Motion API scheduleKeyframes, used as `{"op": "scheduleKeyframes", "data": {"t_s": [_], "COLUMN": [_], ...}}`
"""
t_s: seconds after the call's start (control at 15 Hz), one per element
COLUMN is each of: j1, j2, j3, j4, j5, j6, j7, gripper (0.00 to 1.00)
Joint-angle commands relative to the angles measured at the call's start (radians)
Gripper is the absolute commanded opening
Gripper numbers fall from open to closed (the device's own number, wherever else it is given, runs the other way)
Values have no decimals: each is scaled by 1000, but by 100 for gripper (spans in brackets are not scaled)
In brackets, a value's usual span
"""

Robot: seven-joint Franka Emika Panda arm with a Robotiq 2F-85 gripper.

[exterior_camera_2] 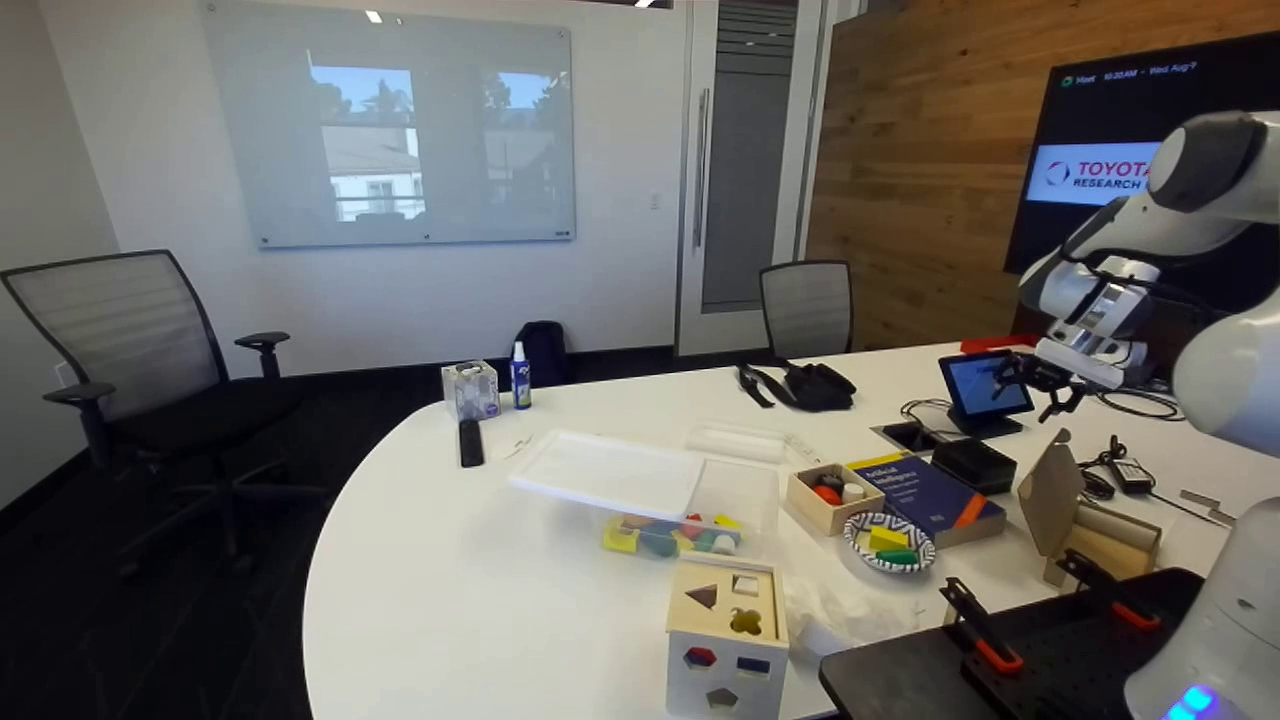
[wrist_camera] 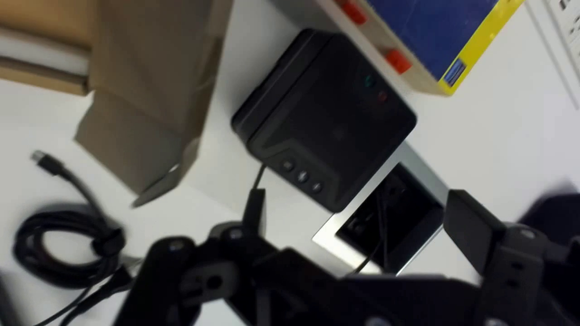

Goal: Remove the white foam and the cable from the cardboard box, then close the lid

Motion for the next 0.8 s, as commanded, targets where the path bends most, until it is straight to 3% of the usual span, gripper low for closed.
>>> {"op": "scheduleKeyframes", "data": {"t_s": [0.0,0.73], "j1": [41,151], "j2": [-61,-95], "j3": [18,-101], "j4": [-103,-245], "j5": [5,-27], "j6": [-15,-134], "j7": [-82,-49], "gripper": [100,100]}}
